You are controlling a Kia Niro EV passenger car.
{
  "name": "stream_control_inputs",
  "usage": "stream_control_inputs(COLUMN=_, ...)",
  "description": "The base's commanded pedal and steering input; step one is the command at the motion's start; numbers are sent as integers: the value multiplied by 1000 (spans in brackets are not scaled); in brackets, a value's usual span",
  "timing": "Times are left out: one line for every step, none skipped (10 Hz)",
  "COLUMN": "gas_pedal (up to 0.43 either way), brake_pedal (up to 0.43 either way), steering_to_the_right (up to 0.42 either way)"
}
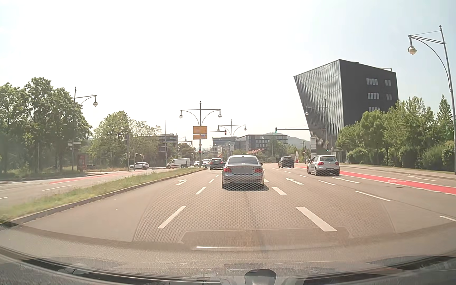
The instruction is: Follow the waypoints while adhering to traffic rules and regulations
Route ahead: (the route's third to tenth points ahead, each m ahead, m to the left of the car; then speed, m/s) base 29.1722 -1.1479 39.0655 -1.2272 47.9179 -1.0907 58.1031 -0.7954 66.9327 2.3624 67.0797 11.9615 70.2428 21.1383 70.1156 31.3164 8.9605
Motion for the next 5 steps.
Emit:
stream_control_inputs(gas_pedal=87, brake_pedal=0, steering_to_the_right=-6)
stream_control_inputs(gas_pedal=59, brake_pedal=0, steering_to_the_right=-6)
stream_control_inputs(gas_pedal=0, brake_pedal=0, steering_to_the_right=-5)
stream_control_inputs(gas_pedal=0, brake_pedal=0, steering_to_the_right=-5)
stream_control_inputs(gas_pedal=0, brake_pedal=0, steering_to_the_right=-4)
